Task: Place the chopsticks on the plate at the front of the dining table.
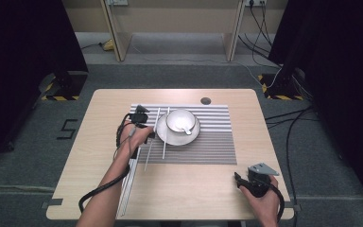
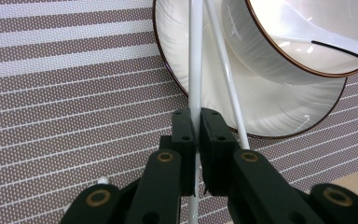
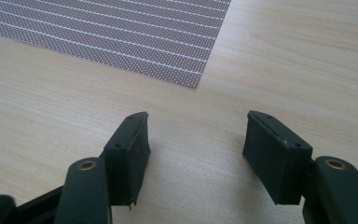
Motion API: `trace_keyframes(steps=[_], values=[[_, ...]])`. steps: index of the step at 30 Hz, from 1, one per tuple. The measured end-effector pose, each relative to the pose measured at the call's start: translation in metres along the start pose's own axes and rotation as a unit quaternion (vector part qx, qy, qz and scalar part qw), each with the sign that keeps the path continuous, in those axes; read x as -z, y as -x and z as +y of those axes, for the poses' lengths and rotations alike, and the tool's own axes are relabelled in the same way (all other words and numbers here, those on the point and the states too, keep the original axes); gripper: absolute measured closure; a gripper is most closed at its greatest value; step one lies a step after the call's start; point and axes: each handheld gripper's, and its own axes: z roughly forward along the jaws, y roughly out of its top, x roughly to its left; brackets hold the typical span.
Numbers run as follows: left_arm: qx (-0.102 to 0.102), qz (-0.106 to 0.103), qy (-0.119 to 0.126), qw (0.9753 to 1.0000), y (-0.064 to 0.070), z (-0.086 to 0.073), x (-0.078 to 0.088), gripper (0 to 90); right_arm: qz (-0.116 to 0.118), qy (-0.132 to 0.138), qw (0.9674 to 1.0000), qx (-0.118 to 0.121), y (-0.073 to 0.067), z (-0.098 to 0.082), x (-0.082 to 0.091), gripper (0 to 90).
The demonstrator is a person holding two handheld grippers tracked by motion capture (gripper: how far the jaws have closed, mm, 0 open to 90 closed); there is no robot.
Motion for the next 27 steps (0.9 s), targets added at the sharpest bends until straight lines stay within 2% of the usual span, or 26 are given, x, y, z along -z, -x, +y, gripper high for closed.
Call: trace_keyframes(steps=[15, 27], values=[[0.009, -0.003, 0.011, 0.9999, -0.0015, 0.0059, -0.0031, 84.6, 0.000, 0.000, 1.0000, 0.000, 0.0000, 0.0000, 0.0000, 40.5], [0.008, -0.001, 0.022, 0.9997, 0.0012, 0.0095, -0.0023, 84.6, 0.000, 0.000, 1.0000, 0.000, 0.0001, 0.0000, 0.0000, 40.5]])
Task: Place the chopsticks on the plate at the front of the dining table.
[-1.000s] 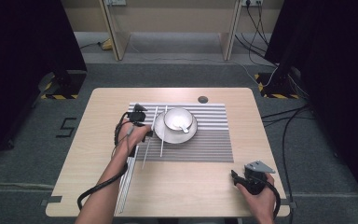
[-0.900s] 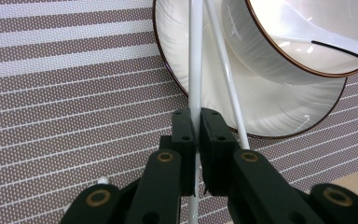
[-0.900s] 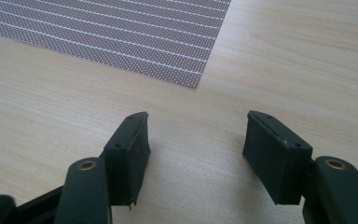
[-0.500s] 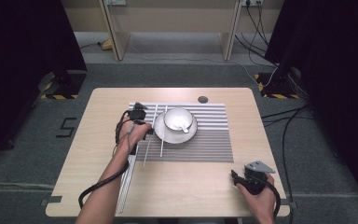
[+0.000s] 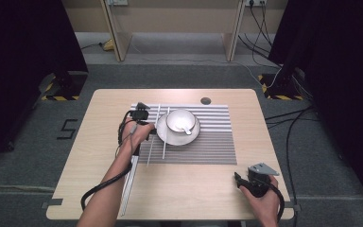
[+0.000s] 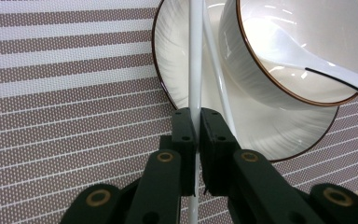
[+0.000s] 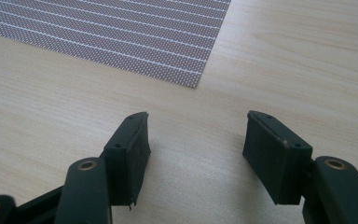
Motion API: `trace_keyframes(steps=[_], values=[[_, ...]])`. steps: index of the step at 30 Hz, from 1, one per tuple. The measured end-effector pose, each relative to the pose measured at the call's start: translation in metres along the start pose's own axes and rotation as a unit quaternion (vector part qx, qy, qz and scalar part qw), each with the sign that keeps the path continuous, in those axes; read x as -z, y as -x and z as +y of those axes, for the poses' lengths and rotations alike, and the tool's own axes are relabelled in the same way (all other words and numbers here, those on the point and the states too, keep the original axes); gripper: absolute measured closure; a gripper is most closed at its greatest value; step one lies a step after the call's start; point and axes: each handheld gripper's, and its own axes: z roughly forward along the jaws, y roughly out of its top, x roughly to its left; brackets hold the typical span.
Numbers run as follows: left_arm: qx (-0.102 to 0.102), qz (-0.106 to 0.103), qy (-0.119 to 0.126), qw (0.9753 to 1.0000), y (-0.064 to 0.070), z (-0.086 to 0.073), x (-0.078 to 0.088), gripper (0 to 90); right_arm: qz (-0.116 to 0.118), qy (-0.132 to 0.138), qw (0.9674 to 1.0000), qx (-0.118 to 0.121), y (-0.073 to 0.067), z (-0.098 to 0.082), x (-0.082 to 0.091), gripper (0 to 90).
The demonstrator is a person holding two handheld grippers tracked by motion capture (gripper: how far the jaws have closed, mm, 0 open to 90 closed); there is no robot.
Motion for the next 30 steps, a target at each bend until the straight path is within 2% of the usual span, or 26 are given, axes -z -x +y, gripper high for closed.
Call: trace_keyframes(steps=[30], values=[[0.006, 0.003, 0.009, 0.9999, 0.005, 0.007, -0.010, 84.6, 0.000, 0.000, 1.0000, 0.001, 0.000, 0.000, 0.000, 40.5]])
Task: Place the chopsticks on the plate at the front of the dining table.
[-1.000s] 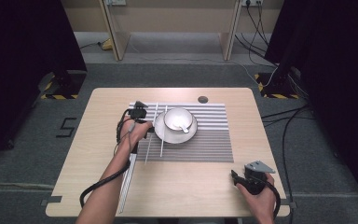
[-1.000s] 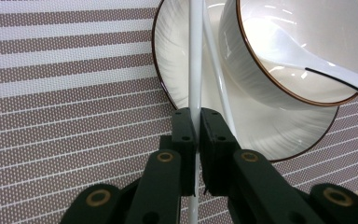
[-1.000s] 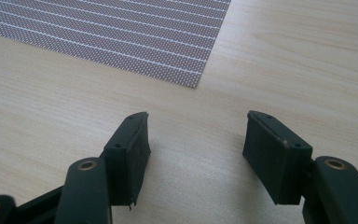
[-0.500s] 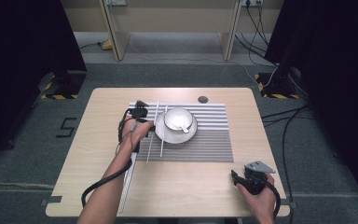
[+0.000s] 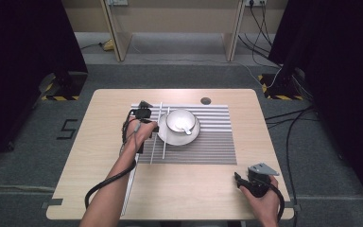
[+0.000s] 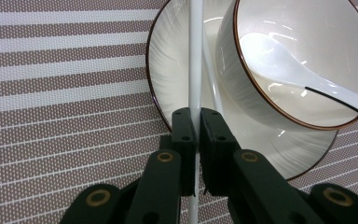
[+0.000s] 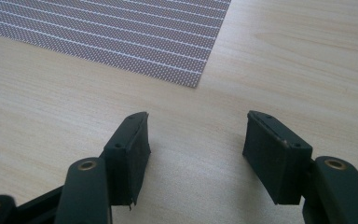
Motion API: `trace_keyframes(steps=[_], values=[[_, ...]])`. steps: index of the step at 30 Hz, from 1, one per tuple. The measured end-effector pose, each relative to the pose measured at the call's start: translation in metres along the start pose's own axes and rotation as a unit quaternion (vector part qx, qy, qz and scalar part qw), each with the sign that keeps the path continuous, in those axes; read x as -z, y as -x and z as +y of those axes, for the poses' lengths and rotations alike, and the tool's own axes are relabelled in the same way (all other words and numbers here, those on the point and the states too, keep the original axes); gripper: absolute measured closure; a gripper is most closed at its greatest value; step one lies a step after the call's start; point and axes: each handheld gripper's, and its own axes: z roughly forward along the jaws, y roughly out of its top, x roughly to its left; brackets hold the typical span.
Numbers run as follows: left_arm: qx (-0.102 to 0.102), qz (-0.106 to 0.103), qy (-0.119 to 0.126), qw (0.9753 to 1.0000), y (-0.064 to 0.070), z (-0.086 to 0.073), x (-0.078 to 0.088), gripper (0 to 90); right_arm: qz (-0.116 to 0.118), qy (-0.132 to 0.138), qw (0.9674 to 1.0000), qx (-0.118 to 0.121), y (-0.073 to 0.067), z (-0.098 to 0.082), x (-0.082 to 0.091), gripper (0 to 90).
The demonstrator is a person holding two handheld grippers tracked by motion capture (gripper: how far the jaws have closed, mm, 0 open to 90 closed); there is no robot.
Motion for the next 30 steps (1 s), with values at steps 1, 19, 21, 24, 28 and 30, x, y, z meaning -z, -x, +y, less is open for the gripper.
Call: trace_keyframes(steps=[1, 19, 21, 24, 28, 30], values=[[0.000, 0.000, 0.000, 1.0000, 0.000, 0.000, 0.000, 84.6, 0.000, 0.000, 1.0000, 0.000, 0.000, 0.000, 0.000, 40.6], [0.003, 0.009, 0.009, 0.9999, 0.000, 0.002, -0.010, 84.5, 0.000, -0.001, 1.0000, 0.001, 0.000, 0.000, 0.000, 40.5], [0.003, 0.010, 0.009, 0.9999, 0.000, 0.002, -0.011, 84.5, 0.000, -0.001, 1.0000, 0.001, 0.000, 0.000, 0.000, 40.5], [0.003, 0.012, 0.013, 0.9998, 0.001, 0.002, -0.011, 84.6, 0.000, -0.001, 1.0000, 0.001, 0.000, 0.000, 0.000, 40.5], [0.002, 0.012, 0.018, 0.9998, 0.002, 0.003, -0.011, 84.7, 0.000, -0.001, 1.0000, 0.001, 0.000, 0.000, 0.000, 40.5], [0.000, 0.013, 0.020, 0.9997, 0.003, 0.003, -0.012, 84.8, 0.000, -0.001, 1.0000, 0.001, 0.000, 0.000, 0.000, 40.5]])
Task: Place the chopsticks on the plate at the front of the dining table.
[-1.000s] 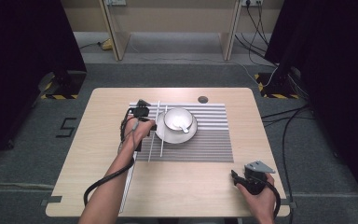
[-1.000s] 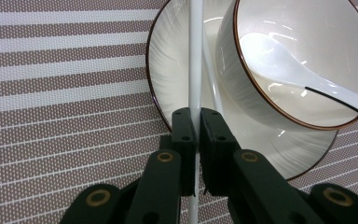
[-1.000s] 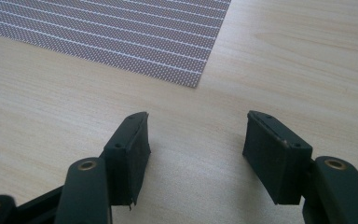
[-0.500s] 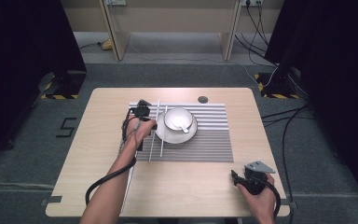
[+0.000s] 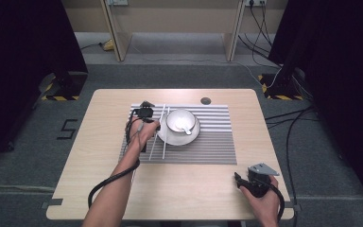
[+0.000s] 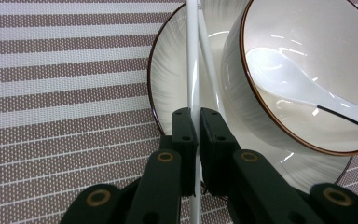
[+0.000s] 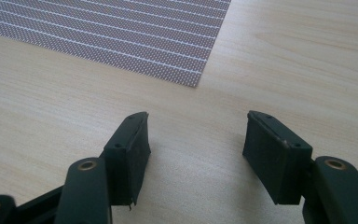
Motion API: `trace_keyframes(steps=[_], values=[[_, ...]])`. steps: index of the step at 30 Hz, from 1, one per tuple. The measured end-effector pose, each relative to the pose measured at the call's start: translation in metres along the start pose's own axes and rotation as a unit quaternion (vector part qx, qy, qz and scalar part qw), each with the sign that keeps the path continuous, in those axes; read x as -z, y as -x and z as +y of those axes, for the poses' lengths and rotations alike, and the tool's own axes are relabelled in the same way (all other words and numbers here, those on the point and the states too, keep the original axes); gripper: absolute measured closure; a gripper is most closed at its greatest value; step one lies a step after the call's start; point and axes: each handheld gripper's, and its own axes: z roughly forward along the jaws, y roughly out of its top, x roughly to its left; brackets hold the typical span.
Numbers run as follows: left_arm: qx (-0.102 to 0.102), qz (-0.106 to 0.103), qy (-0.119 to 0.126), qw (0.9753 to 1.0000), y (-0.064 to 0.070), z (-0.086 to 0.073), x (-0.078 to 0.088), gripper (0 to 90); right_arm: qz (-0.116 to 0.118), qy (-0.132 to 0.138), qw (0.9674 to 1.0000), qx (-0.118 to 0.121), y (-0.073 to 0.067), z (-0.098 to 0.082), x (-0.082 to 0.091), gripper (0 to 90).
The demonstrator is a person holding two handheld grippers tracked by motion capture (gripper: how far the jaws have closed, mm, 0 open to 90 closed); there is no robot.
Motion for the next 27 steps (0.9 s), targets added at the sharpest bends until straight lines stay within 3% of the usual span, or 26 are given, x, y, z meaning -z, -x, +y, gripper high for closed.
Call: trace_keyframes(steps=[27], values=[[0.008, 0.015, 0.002, 0.9999, 0.000, -0.003, -0.014, 84.8, 0.001, 0.001, 1.0000, 0.001, 0.000, 0.000, 0.000, 40.6]])
